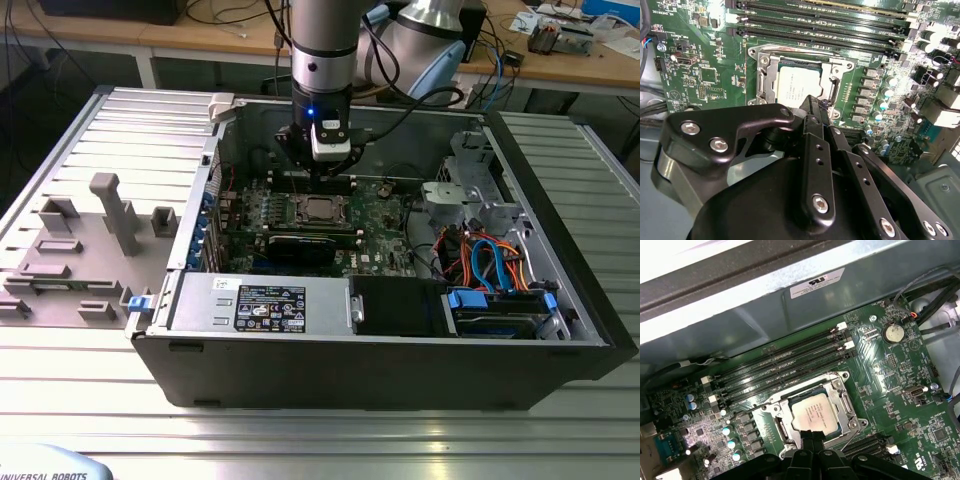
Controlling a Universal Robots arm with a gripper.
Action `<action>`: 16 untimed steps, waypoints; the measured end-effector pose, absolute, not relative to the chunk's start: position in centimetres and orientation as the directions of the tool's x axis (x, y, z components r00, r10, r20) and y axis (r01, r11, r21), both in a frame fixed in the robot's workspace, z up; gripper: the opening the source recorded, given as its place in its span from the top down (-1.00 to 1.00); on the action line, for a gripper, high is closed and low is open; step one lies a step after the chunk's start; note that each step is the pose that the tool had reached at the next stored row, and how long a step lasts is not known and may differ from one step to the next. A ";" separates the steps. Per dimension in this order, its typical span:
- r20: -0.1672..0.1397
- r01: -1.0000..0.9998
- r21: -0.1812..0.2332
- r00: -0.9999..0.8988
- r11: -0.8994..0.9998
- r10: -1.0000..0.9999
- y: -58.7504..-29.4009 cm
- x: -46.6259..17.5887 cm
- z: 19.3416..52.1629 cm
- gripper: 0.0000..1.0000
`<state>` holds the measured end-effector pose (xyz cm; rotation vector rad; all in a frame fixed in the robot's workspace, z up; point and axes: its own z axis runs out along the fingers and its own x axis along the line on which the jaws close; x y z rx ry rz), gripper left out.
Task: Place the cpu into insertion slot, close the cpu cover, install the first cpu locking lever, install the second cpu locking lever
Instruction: 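Install the first cpu locking lever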
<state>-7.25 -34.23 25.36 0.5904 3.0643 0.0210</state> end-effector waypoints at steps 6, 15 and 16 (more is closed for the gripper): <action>-0.018 0.298 0.017 -0.954 0.954 0.299 -34.2 -7.3 25.3 0.79; -0.018 0.211 0.017 -0.977 0.977 0.211 -34.2 -8.1 25.3 0.79; -0.018 0.211 0.017 -0.977 0.977 0.211 -34.2 -8.3 25.3 0.79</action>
